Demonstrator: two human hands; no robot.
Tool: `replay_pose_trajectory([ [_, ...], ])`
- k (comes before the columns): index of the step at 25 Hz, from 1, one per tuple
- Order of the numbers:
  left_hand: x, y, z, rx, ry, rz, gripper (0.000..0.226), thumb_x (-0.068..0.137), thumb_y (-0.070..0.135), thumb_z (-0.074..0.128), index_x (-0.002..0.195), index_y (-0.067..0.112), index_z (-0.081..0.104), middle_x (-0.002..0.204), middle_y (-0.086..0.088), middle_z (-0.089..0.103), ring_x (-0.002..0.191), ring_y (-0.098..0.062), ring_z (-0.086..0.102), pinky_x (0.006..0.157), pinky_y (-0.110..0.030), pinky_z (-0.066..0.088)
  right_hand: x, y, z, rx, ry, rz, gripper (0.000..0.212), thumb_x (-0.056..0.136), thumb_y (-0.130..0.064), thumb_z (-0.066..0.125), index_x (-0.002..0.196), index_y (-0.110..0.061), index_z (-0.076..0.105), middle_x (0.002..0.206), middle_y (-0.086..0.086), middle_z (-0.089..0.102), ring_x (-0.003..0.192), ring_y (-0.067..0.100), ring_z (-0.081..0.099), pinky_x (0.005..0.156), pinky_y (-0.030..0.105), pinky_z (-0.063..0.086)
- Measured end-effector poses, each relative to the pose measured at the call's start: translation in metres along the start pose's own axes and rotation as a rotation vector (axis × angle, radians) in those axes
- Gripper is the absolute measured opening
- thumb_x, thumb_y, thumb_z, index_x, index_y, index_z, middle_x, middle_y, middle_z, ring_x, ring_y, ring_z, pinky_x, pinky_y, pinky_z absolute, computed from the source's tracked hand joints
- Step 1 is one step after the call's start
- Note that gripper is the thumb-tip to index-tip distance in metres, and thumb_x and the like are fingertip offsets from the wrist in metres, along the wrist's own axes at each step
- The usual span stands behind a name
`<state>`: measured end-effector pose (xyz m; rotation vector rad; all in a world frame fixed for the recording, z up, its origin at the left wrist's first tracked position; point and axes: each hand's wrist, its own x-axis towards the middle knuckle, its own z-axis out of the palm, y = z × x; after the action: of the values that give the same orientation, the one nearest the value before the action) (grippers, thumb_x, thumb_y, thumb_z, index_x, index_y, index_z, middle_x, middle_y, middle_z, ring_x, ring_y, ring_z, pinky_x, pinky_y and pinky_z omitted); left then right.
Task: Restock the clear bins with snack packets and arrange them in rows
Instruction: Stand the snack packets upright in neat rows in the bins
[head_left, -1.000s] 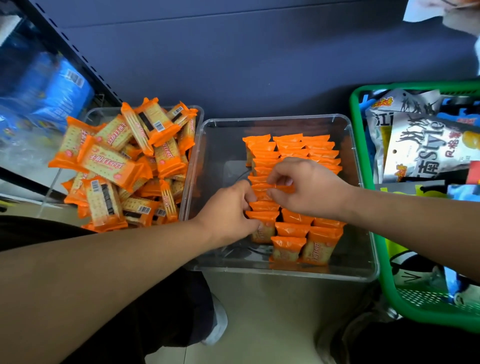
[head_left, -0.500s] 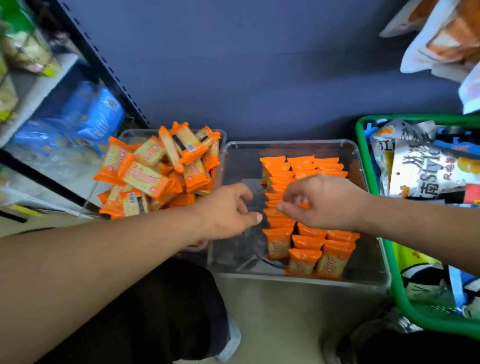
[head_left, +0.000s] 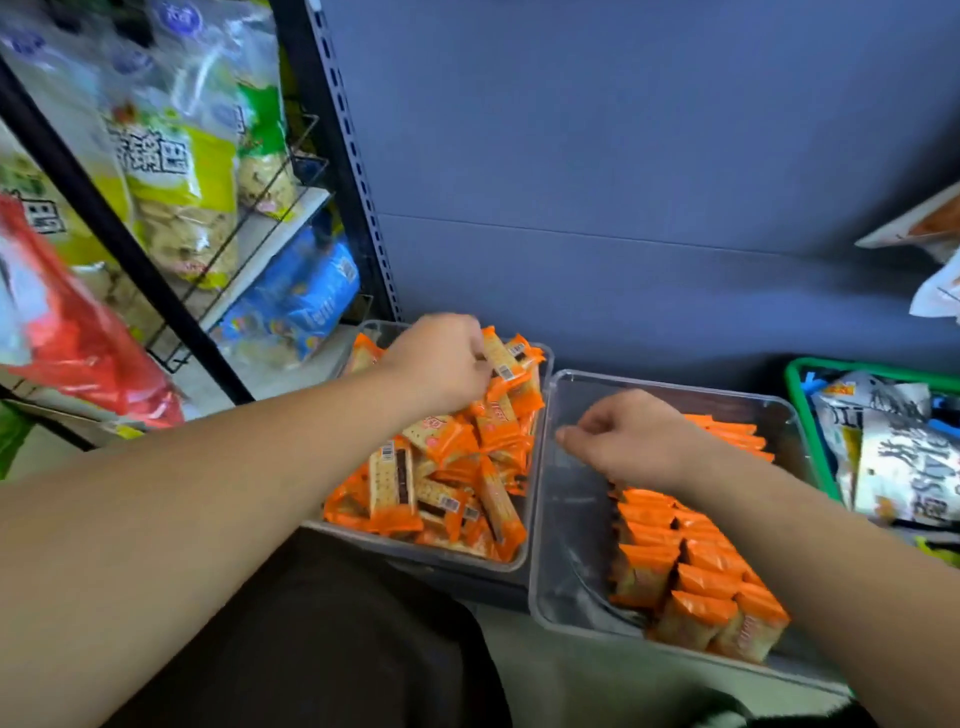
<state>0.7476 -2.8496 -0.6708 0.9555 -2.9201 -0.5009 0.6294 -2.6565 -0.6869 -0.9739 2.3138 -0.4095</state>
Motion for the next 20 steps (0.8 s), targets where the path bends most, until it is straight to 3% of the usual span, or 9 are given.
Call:
replay_pose_trajectory([
  [3,0.034,-0.018,0.014,0.016,-0.016,-0.166,0.055,0.091,0.06,0.064,0.131,0.023,0.058,0.127,-0.008,0.054,0.113,-0.032,0.063,0.096,-0.045,0.053,0.027,-0.001,0.003,0.064,0.089,-0.04,0.03,0.094,-0.047,0.067,0.076,-0.022,0.068,0.076,-0.005,0.067,0.08,0.018,0.066,0.07,0.028,0.049],
  [5,0.047,-0.023,0.027,-0.036,-0.07,-0.2,0.053,0.093,0.064,0.062,0.128,0.025,0.062,0.122,-0.005,0.06,0.112,-0.029,0.064,0.092,-0.039,0.052,0.046,-0.014,-0.002,0.23,0.188,-0.075,0.027,0.094,-0.045,0.067,0.082,-0.021,0.072,0.076,-0.006,0.069,0.074,0.012,0.065,0.065,0.026,0.049],
  [9,0.06,-0.039,0.03,-0.227,-0.022,-0.23,0.023,0.089,0.046,0.077,0.098,0.028,0.066,0.095,0.006,0.066,0.089,-0.017,0.065,0.075,-0.032,0.051,0.093,-0.033,0.011,0.432,0.303,-0.015,0.035,0.093,-0.051,0.069,0.109,-0.02,0.071,0.102,-0.005,0.072,0.094,0.015,0.067,0.077,0.028,0.05],
  [11,0.057,-0.044,0.031,-0.315,-0.017,-0.229,0.019,0.085,0.037,0.082,0.092,0.027,0.067,0.09,0.005,0.07,0.084,-0.015,0.067,0.072,-0.031,0.053,0.109,-0.042,0.029,0.441,0.262,0.001,0.047,0.089,-0.056,0.071,0.119,-0.021,0.067,0.103,-0.005,0.072,0.089,0.014,0.068,0.07,0.027,0.05],
  [14,0.054,-0.047,0.032,-0.407,0.02,-0.244,0.022,0.08,0.028,0.085,0.096,0.023,0.071,0.086,0.001,0.072,0.08,-0.019,0.068,0.073,-0.033,0.054,0.12,-0.052,0.046,0.41,0.214,-0.023,0.049,0.089,-0.049,0.076,0.129,-0.024,0.063,0.107,-0.008,0.069,0.085,0.011,0.066,0.061,0.024,0.048],
  [17,0.053,-0.051,0.021,-0.508,0.148,-0.299,0.031,0.085,0.021,0.081,0.114,0.021,0.071,0.103,0.002,0.072,0.095,-0.017,0.068,0.086,-0.03,0.055,0.12,-0.056,0.04,0.519,0.22,-0.001,0.059,0.091,-0.033,0.078,0.144,-0.02,0.056,0.116,-0.004,0.067,0.103,0.018,0.068,0.082,0.032,0.058],
  [19,0.048,-0.053,0.009,-0.695,0.221,-0.346,0.039,0.086,0.019,0.081,0.123,0.022,0.07,0.111,0.004,0.071,0.101,-0.015,0.07,0.091,-0.032,0.056,0.111,-0.057,0.023,0.661,0.223,0.03,0.052,0.091,-0.022,0.078,0.14,-0.016,0.061,0.117,0.002,0.07,0.106,0.022,0.07,0.086,0.035,0.059],
  [20,0.044,-0.051,0.003,-0.82,0.222,-0.368,0.039,0.087,0.017,0.081,0.123,0.023,0.069,0.112,0.003,0.072,0.1,-0.015,0.071,0.09,-0.034,0.058,0.104,-0.054,0.014,0.739,0.223,0.049,0.039,0.09,-0.017,0.077,0.128,-0.014,0.069,0.113,0.006,0.075,0.1,0.025,0.073,0.082,0.038,0.061],
])
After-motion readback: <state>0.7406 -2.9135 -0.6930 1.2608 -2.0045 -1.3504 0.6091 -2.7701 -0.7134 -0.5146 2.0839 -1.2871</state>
